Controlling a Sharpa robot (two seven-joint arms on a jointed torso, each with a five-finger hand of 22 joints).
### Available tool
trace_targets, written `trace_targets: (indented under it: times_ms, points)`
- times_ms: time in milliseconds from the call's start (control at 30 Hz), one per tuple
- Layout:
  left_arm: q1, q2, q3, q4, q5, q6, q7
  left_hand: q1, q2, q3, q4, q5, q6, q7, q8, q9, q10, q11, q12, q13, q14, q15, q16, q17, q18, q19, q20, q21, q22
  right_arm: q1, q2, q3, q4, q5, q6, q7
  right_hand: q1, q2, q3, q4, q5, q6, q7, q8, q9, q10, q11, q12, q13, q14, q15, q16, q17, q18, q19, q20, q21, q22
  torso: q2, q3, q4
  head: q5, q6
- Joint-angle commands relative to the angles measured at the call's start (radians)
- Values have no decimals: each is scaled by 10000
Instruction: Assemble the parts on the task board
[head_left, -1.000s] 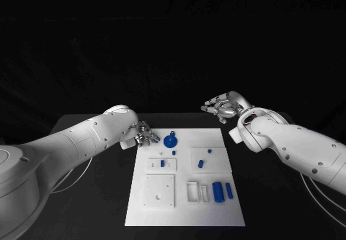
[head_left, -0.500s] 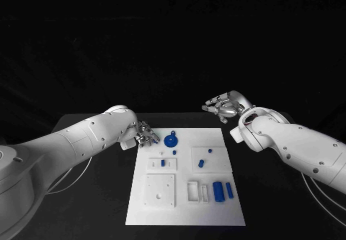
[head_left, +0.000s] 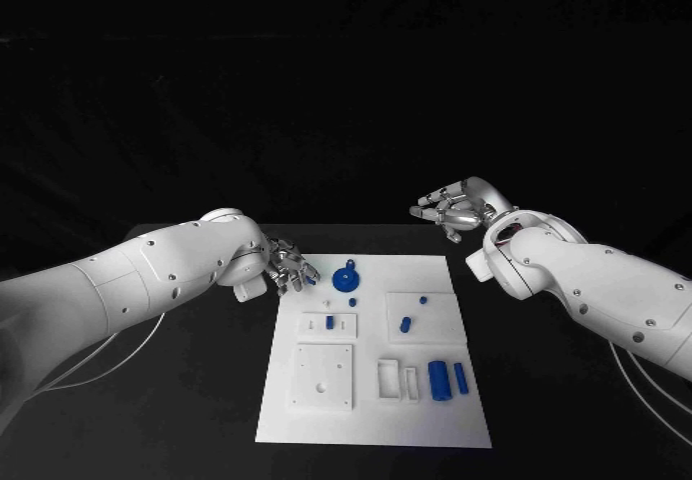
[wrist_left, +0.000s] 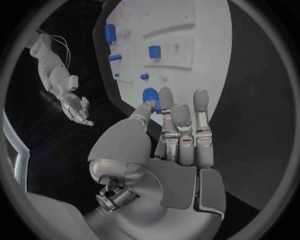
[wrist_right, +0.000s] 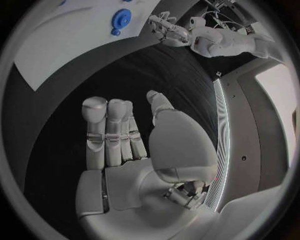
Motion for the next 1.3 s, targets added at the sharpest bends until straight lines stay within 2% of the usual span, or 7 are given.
trace_targets:
  times_ms: [33,133,267,533,767,1033,1300]
  points:
    - [25,-313,6,683,327,-909,-398,31,131,330,-401,105,232,-171,-45,11,116,-5,-17,8,78,-37,75,23,-76,-5,-67,59,204,-35,-14,4,-6,15,165,13,30,-58,13,64,52,-54,9,-44,-10,36,-5,-15,-13,-7,-31,-35,-6,105,85,-9,-22,819,-94,-39,28,19,-72]
    - [22,-730,-1,1467,241,-1273,-546,19,127,336,-424,118,241,-178,-43,20,137,-13,-14,12,95,-42,77,29,-76,5,-72,73,204,-78,-38,4,-7,33,184,4,30,-58,13,64,52,-54,9,-44,-10,36,-5,-15,-13,-7,-31,-35,-6,105,85,-9,-22,819,-130,-70,42,52,-122]
    - [-32,-1169,-41,2287,96,-1598,-697,6,129,350,-464,135,261,-183,-54,18,166,-21,-21,12,123,-50,74,36,-76,17,-81,91,202,-127,-63,4,-4,45,198,0,30,-58,13,64,52,-54,9,-44,-10,36,-5,-15,-13,-7,-31,-35,-6,105,85,-9,-22,819,-159,-76,49,84,-169]
    - [-292,-1841,-178,3606,-873,-2411,-870,-79,144,334,-573,144,372,-198,-119,-24,276,-22,-111,-11,194,-71,11,53,-76,39,-100,134,193,-213,-78,3,-31,57,228,-2,13,-30,17,43,60,-50,9,-46,-11,34,-8,-8,-13,-6,-34,-34,-5,101,86,-12,-2,823,-297,-123,106,150,-320]
    - [-519,-1927,-249,3951,-1378,-2650,-853,-65,147,315,-592,147,411,-202,-152,-49,330,-27,-176,-35,237,-80,-20,59,-76,59,-109,134,190,-255,-65,3,-60,58,265,-8,12,-20,23,45,62,-48,8,-46,-11,34,-8,-8,-12,-6,-34,-33,-5,101,85,-13,-5,823,-371,-159,137,167,-409]
    - [-640,-1834,-270,3930,-1667,-2515,-950,-49,146,313,-610,136,423,-203,-167,-60,347,-26,-194,-40,253,-84,-36,60,-76,70,-113,133,189,-277,-48,3,-64,58,245,3,14,-4,46,41,71,-48,7,-46,-11,32,-10,-3,-9,-5,-35,-32,-4,100,86,-13,2,824,-358,-144,132,161,-437]
    - [-877,-1638,-324,3708,-1877,-2535,-940,-45,154,312,-616,127,427,-200,-182,-71,358,-27,-200,-40,267,-85,-39,65,-76,79,-115,135,191,-283,-44,3,-61,58,234,10,7,4,73,25,87,-39,6,-46,-11,40,-14,0,-6,2,-38,-31,-5,98,94,-17,34,829,-347,-152,138,110,-491]
